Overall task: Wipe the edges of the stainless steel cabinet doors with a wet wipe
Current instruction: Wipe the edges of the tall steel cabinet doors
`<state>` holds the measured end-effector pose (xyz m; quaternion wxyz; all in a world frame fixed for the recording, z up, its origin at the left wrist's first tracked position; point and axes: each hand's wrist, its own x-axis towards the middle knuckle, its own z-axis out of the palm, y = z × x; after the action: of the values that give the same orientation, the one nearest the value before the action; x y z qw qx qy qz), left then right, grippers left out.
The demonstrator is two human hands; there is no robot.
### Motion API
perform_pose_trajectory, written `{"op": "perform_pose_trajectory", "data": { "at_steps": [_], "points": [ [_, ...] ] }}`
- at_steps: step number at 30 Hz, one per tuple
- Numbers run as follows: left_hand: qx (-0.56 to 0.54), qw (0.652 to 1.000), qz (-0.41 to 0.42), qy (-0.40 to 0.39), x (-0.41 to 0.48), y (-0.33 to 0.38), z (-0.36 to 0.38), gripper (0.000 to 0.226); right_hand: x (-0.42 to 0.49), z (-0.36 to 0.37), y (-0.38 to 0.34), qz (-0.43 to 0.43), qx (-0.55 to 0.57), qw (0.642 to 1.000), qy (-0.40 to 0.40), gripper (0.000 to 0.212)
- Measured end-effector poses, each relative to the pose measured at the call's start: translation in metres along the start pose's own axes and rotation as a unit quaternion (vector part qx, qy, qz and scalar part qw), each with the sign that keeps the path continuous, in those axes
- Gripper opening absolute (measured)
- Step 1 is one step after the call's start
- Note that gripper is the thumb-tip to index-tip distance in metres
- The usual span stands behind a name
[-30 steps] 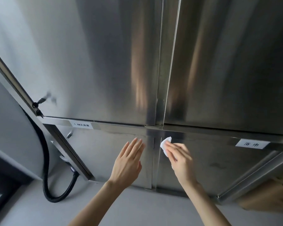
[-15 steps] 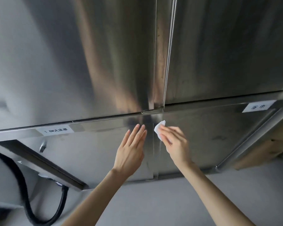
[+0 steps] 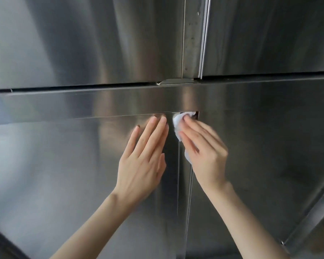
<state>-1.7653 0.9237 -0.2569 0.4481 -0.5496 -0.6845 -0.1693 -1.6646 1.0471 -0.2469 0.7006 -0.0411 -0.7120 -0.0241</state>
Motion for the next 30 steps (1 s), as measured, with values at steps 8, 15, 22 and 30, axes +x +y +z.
{"op": "perform_pose_trajectory", "data": {
  "at_steps": [8, 15, 22, 30],
  "points": [
    [0.048, 0.989, 0.025, 0.139, -0.006, -0.009, 0.042, 0.060, -0.045, 0.016, -0.006, -0.005, -0.052, 0.999, 0.008, 0.024],
    [0.070, 0.982, 0.041, 0.172, -0.006, -0.013, 0.052, 0.056, -0.022, 0.012, -0.009, -0.019, -0.057, 0.998, -0.011, 0.029],
    [0.061, 0.981, 0.038, 0.181, -0.025, -0.013, 0.067, 0.057, -0.056, 0.014, -0.003, -0.032, -0.052, 0.998, 0.003, 0.026],
    [0.081, 0.980, 0.036, 0.181, -0.044, -0.009, 0.082, 0.056, -0.052, 0.006, 0.007, -0.126, -0.071, 0.989, -0.017, 0.020]
  ]
}}
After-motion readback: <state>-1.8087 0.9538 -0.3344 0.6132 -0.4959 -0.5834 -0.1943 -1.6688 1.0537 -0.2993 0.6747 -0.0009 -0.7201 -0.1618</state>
